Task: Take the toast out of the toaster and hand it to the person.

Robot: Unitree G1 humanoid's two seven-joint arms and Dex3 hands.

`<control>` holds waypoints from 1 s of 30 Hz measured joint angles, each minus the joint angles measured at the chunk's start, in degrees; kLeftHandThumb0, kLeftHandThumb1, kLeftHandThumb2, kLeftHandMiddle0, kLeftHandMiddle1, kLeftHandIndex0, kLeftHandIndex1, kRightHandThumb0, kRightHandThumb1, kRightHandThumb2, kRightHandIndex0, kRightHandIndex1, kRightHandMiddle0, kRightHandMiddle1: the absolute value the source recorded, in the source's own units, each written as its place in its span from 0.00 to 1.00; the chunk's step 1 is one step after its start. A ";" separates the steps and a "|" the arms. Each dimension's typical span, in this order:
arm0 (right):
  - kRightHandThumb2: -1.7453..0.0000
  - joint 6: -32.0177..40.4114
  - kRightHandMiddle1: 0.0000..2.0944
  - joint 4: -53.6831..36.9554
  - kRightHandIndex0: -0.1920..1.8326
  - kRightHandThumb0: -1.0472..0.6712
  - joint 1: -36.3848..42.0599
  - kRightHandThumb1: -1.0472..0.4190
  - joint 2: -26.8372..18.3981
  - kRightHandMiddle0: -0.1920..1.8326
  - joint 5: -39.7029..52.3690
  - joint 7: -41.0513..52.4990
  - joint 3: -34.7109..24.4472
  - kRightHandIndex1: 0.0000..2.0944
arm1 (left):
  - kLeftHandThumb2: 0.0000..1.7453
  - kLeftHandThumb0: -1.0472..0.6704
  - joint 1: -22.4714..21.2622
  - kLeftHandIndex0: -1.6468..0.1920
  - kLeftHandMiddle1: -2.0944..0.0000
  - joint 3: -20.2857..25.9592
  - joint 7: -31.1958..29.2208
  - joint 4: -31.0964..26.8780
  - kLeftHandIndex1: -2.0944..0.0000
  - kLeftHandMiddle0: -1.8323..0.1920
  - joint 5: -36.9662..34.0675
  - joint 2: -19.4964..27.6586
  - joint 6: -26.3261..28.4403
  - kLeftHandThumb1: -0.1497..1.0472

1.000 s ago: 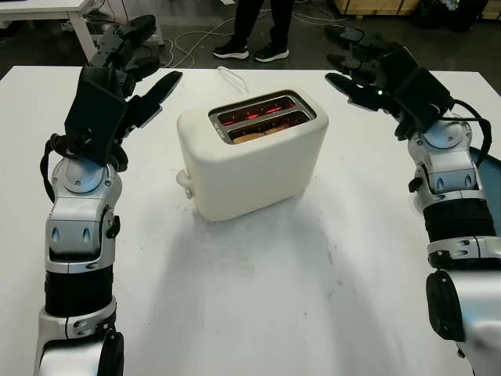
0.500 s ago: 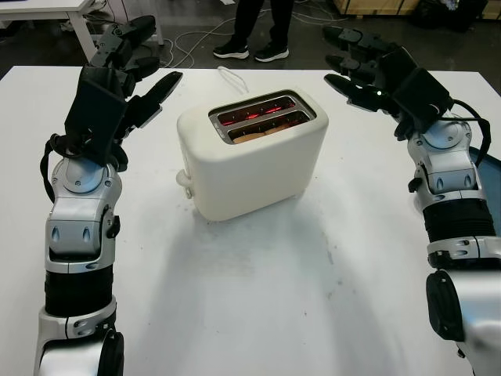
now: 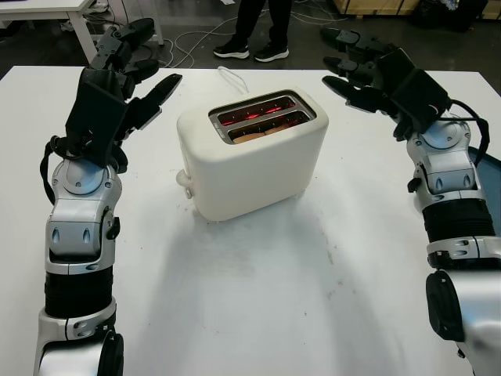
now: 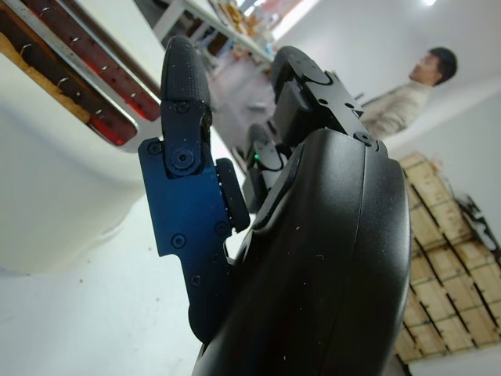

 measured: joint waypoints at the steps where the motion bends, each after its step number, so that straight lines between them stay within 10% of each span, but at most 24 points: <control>1: 0.84 0.02 0.00 0.00 0.29 0.26 0.00 0.09 0.00 0.28 0.00 0.00 0.01 0.01 | 0.02 0.30 0.03 0.83 0.58 -0.01 0.02 0.00 0.73 0.91 0.01 0.00 0.00 0.89; 30: 0.84 1.92 0.00 -1.91 0.28 0.26 0.01 0.09 0.00 0.28 -0.07 -0.01 0.47 0.01 | 0.03 0.30 0.03 0.84 0.58 -0.07 0.09 0.00 0.72 0.91 0.04 -0.01 0.00 0.89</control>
